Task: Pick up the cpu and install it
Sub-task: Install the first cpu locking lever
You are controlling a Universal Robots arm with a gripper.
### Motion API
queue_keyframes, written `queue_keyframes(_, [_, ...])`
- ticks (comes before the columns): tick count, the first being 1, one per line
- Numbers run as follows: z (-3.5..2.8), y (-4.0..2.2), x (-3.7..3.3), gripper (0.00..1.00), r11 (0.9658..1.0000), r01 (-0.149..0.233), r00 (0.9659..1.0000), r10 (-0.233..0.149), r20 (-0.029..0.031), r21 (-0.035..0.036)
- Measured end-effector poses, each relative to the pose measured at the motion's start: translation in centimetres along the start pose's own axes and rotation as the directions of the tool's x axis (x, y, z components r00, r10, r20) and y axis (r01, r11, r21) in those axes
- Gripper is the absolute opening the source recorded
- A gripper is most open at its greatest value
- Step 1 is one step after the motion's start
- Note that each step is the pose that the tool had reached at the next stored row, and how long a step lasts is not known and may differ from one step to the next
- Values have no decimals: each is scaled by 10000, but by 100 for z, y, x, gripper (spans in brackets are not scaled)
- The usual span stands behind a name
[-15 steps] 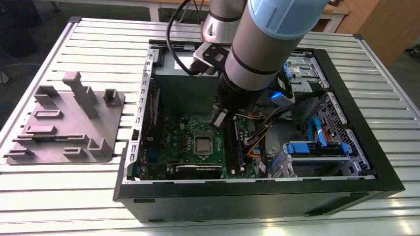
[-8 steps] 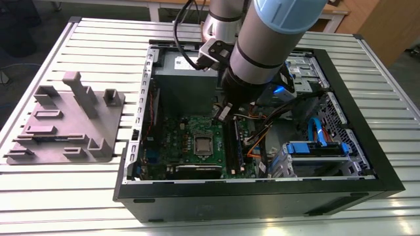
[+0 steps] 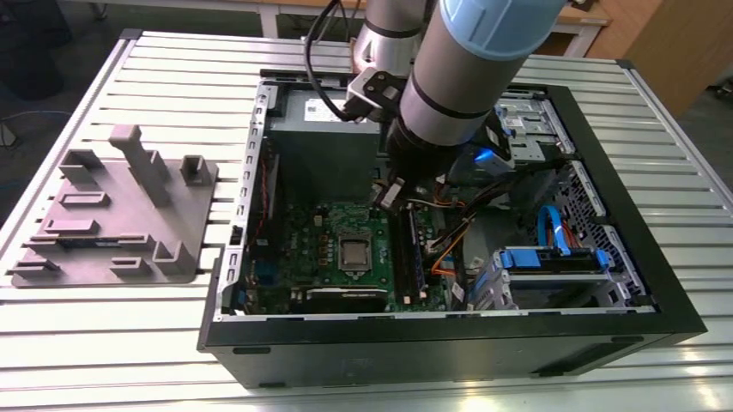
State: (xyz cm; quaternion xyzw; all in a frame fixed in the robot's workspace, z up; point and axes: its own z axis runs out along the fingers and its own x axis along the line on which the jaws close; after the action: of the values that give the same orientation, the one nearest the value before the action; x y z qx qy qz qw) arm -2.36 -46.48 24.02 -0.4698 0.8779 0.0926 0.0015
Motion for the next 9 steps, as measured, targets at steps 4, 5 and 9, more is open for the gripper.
queue_keyframes(4, [15, 24, -38, 10, 10000, 1, 10000, -1, 0, -1])
queue_keyframes(5, [19, 30, -47, 10, 10000, 0, 10000, 0, 1, -2])
queue_keyframes(9, [36, 42, -69, 10, 10000, 7, 10000, -7, 53, -36])
